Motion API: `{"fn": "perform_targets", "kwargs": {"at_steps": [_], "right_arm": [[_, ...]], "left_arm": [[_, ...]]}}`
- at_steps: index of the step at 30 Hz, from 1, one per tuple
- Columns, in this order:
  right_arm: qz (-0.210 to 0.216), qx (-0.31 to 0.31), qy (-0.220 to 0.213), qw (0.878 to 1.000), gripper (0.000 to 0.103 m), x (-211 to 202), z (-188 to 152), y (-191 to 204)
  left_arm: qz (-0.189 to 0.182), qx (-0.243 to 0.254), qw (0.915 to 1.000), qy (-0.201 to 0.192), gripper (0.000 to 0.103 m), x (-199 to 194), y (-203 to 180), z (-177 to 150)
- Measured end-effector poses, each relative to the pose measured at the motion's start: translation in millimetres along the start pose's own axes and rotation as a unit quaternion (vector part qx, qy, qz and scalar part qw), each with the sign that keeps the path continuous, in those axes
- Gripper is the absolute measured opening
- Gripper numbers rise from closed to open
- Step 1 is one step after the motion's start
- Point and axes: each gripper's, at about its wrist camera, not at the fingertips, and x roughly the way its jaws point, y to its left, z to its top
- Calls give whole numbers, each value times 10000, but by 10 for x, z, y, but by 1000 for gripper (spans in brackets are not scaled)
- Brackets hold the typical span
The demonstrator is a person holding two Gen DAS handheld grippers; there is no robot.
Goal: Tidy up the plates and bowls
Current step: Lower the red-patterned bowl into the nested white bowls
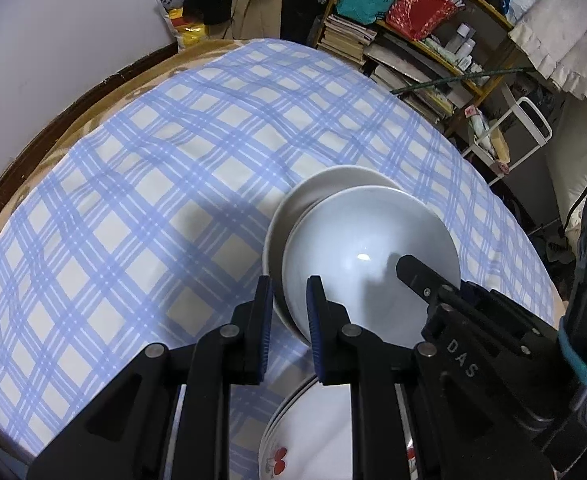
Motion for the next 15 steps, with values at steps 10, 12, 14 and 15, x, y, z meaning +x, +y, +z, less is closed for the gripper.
{"fn": "perform_targets", "kwargs": {"at_steps": [10, 12, 14, 15], "right_arm": [[-28, 75, -307, 9995, 20, -22, -57, 34], [-98, -95, -293, 9995, 20, -26, -48, 79], [-148, -232, -291, 9992, 20, -33, -44, 109], [-160, -290, -295, 9990, 20, -36, -43, 122]], "left_arm": [[205, -100, 9997, 73, 18, 40, 69, -14], [195, -146, 9996, 108, 18, 60, 88, -9], [219, -150, 9996, 116, 18, 69, 97, -13], [235, -148, 9995, 115, 18, 72, 99, -14]]}}
